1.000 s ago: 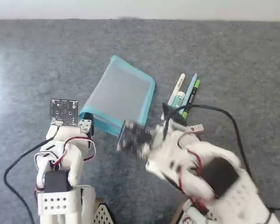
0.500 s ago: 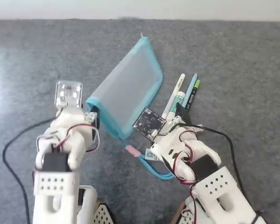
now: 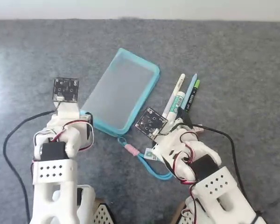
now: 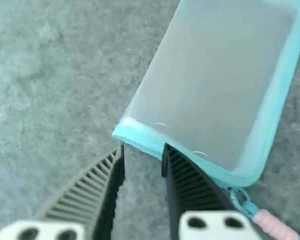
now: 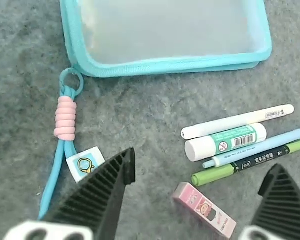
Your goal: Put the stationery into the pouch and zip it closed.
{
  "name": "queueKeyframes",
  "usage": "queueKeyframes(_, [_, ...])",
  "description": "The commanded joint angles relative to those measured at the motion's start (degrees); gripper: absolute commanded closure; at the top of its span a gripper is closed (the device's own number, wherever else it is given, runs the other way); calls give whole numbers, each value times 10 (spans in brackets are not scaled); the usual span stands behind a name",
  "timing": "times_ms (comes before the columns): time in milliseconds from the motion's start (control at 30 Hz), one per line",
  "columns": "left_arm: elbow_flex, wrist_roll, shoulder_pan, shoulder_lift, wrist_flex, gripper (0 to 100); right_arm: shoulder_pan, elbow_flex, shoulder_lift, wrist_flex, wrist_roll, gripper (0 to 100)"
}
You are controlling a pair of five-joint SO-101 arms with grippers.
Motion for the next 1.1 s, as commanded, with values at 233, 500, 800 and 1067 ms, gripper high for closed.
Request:
queueKeyframes(233, [7, -67, -89, 7, -46, 748, -1, -111, 213, 4, -25, 626])
queueKeyframes(500, [-45, -4, -167, 72, -21, 758, -128, -244, 373, 30, -72, 626])
queueKeyframes(800, [-149, -6, -360, 117, 6, 756, -138, -375, 582, 7, -130, 626])
queueKeyframes(1067, [-149, -7, -371, 135, -21, 756, -138, -406, 669, 7, -145, 626])
